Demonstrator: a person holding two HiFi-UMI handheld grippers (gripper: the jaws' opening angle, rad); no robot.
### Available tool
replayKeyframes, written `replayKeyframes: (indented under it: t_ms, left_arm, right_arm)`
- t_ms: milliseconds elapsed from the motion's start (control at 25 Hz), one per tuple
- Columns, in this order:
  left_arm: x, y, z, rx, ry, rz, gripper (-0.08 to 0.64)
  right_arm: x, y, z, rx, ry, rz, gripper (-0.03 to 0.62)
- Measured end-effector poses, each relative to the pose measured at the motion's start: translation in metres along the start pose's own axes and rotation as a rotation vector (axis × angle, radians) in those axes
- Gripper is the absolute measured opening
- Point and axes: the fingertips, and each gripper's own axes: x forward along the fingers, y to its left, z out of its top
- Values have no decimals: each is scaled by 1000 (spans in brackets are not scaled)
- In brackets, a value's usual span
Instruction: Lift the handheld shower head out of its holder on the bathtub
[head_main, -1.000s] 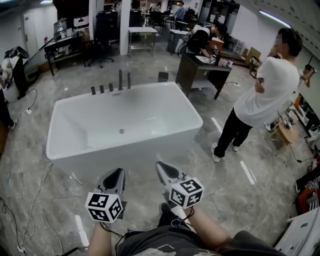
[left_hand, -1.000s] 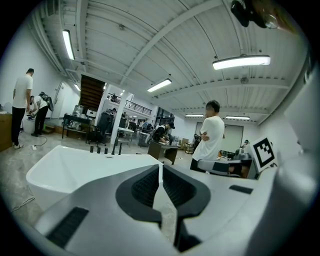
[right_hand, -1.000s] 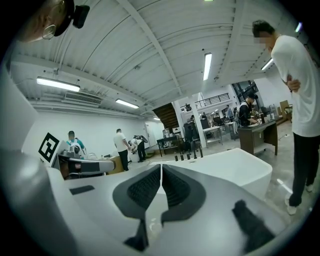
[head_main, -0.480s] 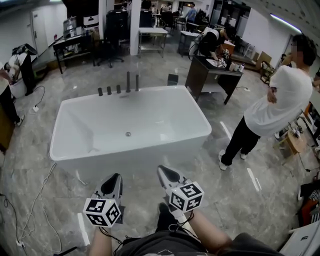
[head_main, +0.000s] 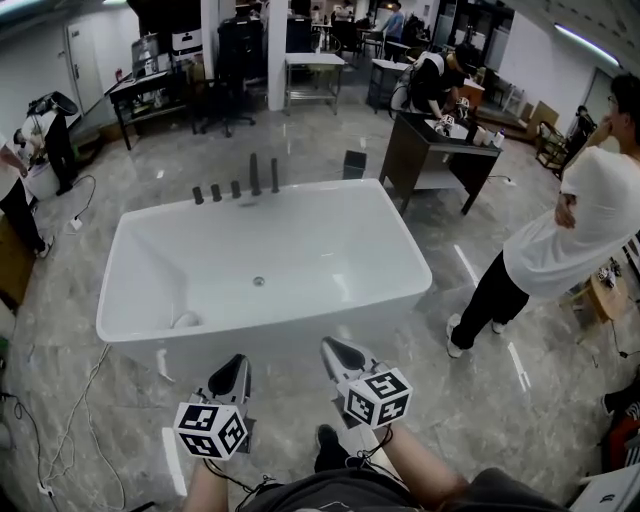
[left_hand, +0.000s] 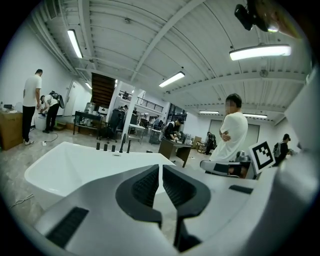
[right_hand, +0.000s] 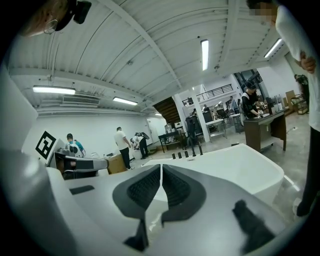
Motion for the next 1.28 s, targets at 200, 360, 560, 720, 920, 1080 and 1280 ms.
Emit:
replayKeyframes:
  t_ms: [200, 360, 560, 720, 920, 1080, 1280]
  left_arm:
    - [50, 0, 6, 13, 24, 31, 32]
    - [88, -1, 13, 10, 21, 50, 32]
    - [121, 3, 16, -16, 12, 85, 32]
    - [130, 4, 19, -36, 7, 105, 32]
    - [145, 18, 28, -41, 6, 108, 32]
    - [168, 40, 37, -29, 7, 111, 32]
    - [205, 68, 47, -42, 11, 87, 32]
  right_arm:
    - [22, -47, 8, 5, 25, 21, 28]
    - [42, -83, 15, 4, 36, 43, 28]
    - [63, -117, 26, -14, 38, 66, 28]
    - [70, -134, 26, -19, 47, 63, 28]
    - [89, -143, 27, 16, 51, 68, 28]
    - [111, -154, 37, 15, 40, 42, 28]
    - [140, -174, 45, 1, 43, -14, 28]
